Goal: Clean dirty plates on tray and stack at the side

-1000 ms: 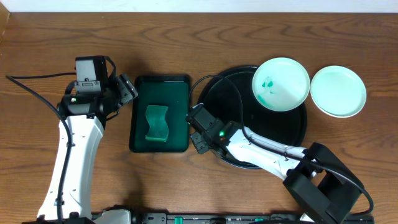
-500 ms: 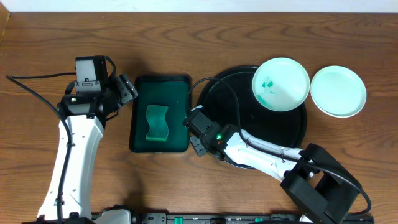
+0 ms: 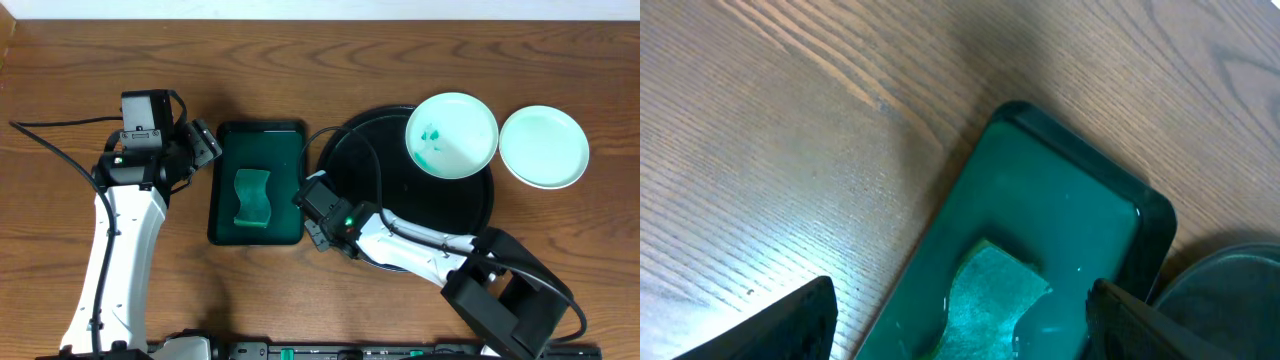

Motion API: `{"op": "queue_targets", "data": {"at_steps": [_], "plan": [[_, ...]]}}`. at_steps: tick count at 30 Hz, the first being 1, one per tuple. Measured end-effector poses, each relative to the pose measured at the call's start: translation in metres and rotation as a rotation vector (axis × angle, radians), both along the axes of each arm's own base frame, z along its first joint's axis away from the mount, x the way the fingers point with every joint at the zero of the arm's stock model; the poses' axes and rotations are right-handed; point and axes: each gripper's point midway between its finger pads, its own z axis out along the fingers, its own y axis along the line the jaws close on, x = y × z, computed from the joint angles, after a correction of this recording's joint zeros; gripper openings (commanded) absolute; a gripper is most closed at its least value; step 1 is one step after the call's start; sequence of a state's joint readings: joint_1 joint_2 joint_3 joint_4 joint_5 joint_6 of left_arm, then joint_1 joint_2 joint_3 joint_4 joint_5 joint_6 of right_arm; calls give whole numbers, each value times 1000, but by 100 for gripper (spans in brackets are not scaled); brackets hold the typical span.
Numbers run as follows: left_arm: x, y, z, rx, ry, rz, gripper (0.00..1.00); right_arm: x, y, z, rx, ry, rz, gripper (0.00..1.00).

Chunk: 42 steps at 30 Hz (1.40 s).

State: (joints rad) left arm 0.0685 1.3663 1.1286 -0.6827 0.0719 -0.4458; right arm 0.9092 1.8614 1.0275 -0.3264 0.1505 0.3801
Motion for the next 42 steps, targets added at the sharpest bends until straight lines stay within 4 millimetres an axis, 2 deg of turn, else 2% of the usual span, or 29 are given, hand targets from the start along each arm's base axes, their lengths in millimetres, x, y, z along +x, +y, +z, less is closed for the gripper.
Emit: {"op": "queue_targets", "data": {"at_steps": [14, 31, 33, 34, 37, 42], "plan": [[0, 0, 0, 0, 0, 0, 80, 2, 6, 4, -7, -47, 7, 1], [0, 0, 0, 0, 0, 0, 80, -13, 17, 3, -48, -88, 92, 1], [0, 0, 0, 0, 0, 0, 80, -13, 17, 3, -48, -88, 94, 22], [0, 0, 0, 0, 0, 0, 80, -13, 18, 3, -48, -88, 98, 28], [0, 0, 0, 0, 0, 0, 80, -18, 22, 2, -33, -68, 119, 33], [0, 0, 0, 0, 0, 0, 80, -24, 14, 5, -46, -29, 123, 40]]}}
